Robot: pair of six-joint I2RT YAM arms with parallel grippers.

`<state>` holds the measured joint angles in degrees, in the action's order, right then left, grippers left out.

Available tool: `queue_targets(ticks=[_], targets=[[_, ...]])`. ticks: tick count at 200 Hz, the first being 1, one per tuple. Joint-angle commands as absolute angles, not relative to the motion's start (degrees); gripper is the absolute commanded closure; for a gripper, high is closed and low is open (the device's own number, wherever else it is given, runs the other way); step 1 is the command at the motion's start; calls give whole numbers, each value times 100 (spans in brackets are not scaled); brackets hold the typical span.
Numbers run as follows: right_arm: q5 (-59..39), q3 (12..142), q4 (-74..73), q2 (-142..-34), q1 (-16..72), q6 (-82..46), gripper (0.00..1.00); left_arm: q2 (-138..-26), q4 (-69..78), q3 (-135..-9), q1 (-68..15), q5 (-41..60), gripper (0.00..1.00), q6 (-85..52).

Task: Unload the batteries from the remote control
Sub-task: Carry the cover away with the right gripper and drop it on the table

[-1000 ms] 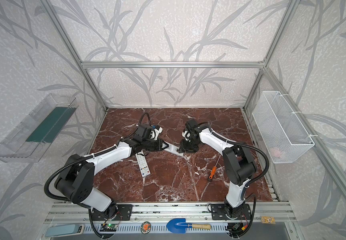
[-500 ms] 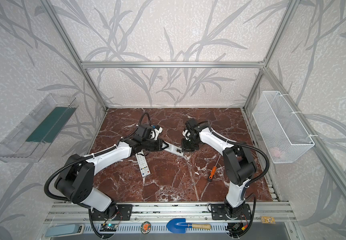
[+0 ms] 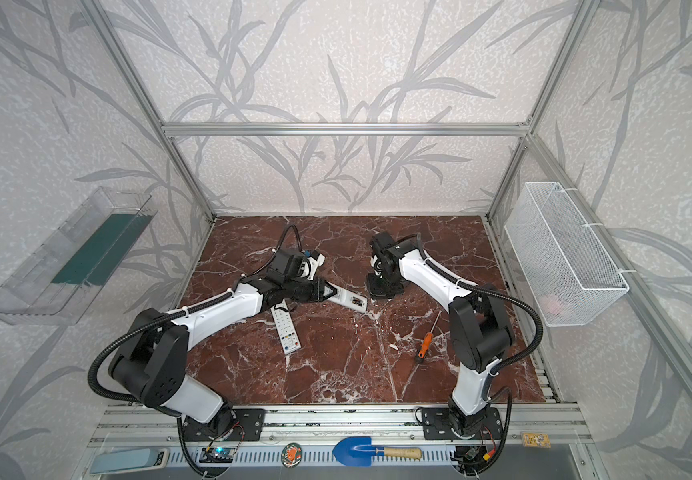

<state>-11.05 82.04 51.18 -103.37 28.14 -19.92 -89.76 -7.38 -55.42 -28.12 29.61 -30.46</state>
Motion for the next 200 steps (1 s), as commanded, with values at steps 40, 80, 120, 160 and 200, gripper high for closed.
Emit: queue_targets(ticks=[40,80,120,160,200], targets=[[1124,8877,6598,-10868,2814,-1397,89,-9077,-1371,-5377,-2761,2574,100,-2897],[1580,9107,6684,-11377,2890,-1283,88,-9097,-1293,-5331,-2707,2691,100,-2976],[1613,9345,6696,-11726,3129,-1276,83,-9092,-1225,-5278,-2677,2746,100,-3053],[1258,9431,6619,-11815,3158,-1380,69,-9062,-1091,-5149,-2656,2748,100,-3141],[950,9527,6555,-11676,3140,-1517,56,-9066,-1007,-5052,-2622,2750,100,-3171]])
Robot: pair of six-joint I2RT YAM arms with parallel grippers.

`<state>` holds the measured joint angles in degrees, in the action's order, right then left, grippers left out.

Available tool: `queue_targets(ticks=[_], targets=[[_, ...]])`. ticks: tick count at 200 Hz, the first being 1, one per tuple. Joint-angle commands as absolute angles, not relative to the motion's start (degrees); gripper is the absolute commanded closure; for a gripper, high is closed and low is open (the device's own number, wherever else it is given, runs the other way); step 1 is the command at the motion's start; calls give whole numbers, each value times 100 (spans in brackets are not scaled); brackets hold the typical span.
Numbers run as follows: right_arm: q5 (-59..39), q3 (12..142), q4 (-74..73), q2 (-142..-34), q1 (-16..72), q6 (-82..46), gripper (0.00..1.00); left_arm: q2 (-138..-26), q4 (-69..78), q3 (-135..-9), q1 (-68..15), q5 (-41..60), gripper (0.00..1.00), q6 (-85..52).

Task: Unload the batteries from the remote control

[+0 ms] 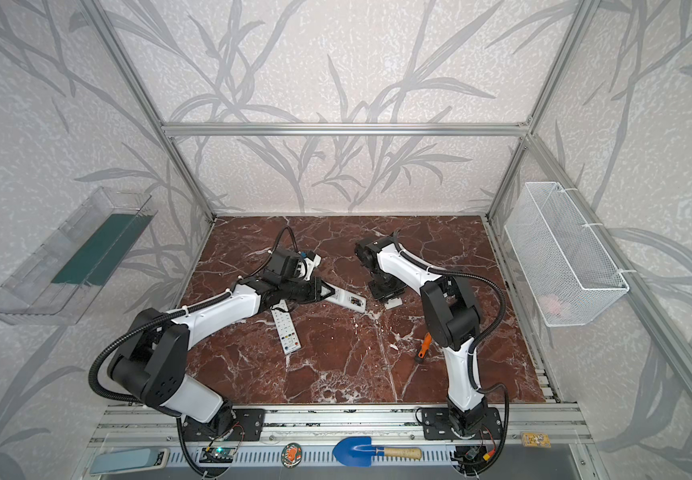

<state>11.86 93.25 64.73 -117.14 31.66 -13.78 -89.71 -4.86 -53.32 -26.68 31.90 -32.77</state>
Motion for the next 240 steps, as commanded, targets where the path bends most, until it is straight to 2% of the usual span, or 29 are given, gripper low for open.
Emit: queue_targets(ticks=[1,30,63,105,133,169,213,240], targets=[[941,9532,6555,-11665,3139,-1523,55,-9068,-1009,-5053,-2620,2746,100,-3167],[289,9321,6371,-11288,2878,-1756,44,-9097,-960,-5036,-2567,2844,100,-3132],[-580,8380,5950,-10471,2149,-2121,35,-9140,-882,-4974,-2458,3001,100,-3137],[-708,7035,5910,-9499,1444,-2114,26,-9165,-564,-4782,-2346,3196,96,-3270],[-669,6292,5879,-9022,1268,-2226,20,-9210,-502,-4721,-2277,3252,82,-3252],[-711,5772,5776,-8669,1248,-2423,17,-9336,-483,-4690,-2162,3349,64,-3167],[-812,5641,5728,-8545,1245,-2548,17,-9622,-493,-4717,-2063,3498,56,-3031],[-831,5587,5747,-8516,1247,-2580,16,-9749,-440,-4727,-2031,3511,47,-3029]])
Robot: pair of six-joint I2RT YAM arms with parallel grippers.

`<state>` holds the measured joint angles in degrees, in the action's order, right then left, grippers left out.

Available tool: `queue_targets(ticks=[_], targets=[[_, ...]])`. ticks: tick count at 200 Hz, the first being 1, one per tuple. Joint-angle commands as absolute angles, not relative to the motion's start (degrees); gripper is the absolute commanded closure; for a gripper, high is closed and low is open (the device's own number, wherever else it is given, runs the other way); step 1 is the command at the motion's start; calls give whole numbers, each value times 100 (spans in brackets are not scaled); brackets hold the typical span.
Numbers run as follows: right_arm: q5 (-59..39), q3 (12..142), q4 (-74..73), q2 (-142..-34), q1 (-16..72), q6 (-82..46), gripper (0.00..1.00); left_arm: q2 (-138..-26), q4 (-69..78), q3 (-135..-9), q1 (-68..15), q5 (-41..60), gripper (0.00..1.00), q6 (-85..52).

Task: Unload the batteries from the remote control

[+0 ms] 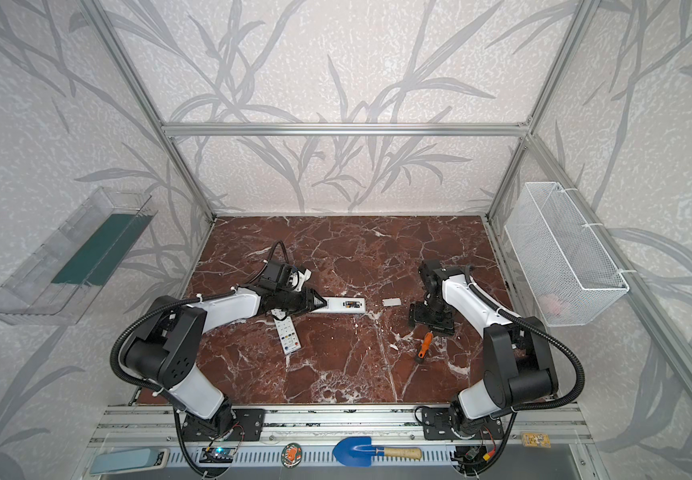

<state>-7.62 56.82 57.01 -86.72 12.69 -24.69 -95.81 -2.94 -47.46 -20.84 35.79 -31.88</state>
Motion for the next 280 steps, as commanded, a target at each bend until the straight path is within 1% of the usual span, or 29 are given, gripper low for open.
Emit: queue_targets(ticks=[1,36,71,108,147,192,231,267,280], targets=[[-828,5584,5743,-8516,1243,-2577,16,-9757,-440,-4732,-2031,3513,47,-3026],[-854,5460,5652,-8584,1239,-2618,11,-9896,-472,-4826,-2006,3466,35,-3029],[-974,5220,5363,-8781,1215,-2680,10,-9932,-627,-4920,-1986,3355,30,-2986],[-1223,4877,4966,-8901,1204,-2853,14,-9690,-1160,-5035,-1969,2982,28,-2793],[-1285,4482,4599,-8853,1204,-3100,22,-9201,-1731,-5192,-1960,2501,26,-2570],[-1065,4325,4472,-8782,1204,-3207,34,-8733,-1845,-5266,-1951,2235,26,-2575],[-985,4276,4471,-8623,1204,-3252,52,-8534,-1839,-5317,-1942,2187,27,-2584],[-945,4322,4548,-8491,1204,-3209,71,-8517,-1790,-5247,-1925,2258,27,-2630],[-897,4365,4618,-8448,1204,-3167,76,-8489,-1734,-5214,-1916,2270,27,-2688]])
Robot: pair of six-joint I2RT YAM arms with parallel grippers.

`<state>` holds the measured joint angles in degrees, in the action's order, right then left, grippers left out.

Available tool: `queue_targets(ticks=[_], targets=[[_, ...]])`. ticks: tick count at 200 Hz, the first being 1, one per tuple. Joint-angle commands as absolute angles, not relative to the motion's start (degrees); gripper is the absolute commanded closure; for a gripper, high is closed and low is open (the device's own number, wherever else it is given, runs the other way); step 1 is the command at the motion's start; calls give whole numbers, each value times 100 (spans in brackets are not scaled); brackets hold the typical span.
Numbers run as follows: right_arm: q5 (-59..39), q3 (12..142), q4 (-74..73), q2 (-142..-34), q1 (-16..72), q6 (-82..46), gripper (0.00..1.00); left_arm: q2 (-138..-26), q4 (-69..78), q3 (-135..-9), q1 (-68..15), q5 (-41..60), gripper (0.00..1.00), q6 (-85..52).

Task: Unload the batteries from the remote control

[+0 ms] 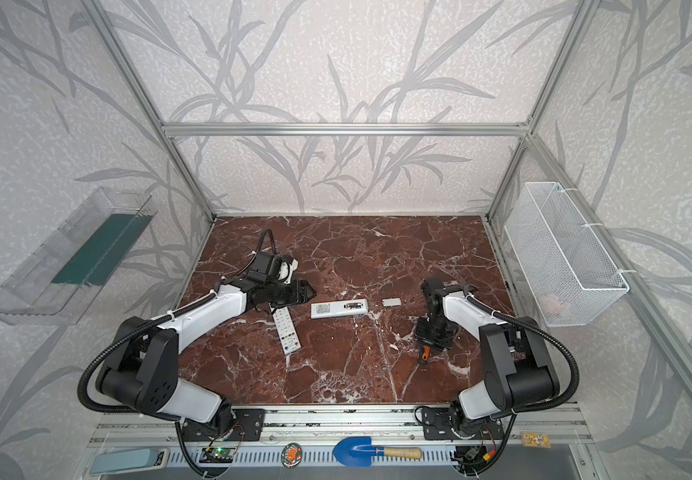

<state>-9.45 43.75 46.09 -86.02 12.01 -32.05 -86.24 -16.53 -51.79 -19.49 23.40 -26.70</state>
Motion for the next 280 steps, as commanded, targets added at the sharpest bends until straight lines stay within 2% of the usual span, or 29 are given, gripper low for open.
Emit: queue_targets(ticks=[1,63,86,136,183,230,280], targets=[[-892,4371,4620,-8443,1204,-3161,76,-8489,-1733,-5213,-1916,2269,28,-2693],[-668,5137,5035,-7987,1213,-2528,89,-8285,-1506,-5247,-1865,2361,30,-2845],[-1288,5638,4828,-7875,1243,-1879,96,-8169,-1179,-5195,-1803,2466,30,-3040],[-3101,6717,4653,-8232,1608,-436,98,-7979,112,-5080,-1644,3305,30,-3789],[-3472,7503,4941,-8720,2404,62,100,-7832,1111,-5052,-1650,3928,30,-4245],[-2900,8205,5202,-9218,3231,119,100,-7789,2030,-4841,-1700,4155,31,-4753],[-1706,8674,5368,-9392,3746,204,100,-7806,1846,-4930,-1811,4115,33,-4777]])
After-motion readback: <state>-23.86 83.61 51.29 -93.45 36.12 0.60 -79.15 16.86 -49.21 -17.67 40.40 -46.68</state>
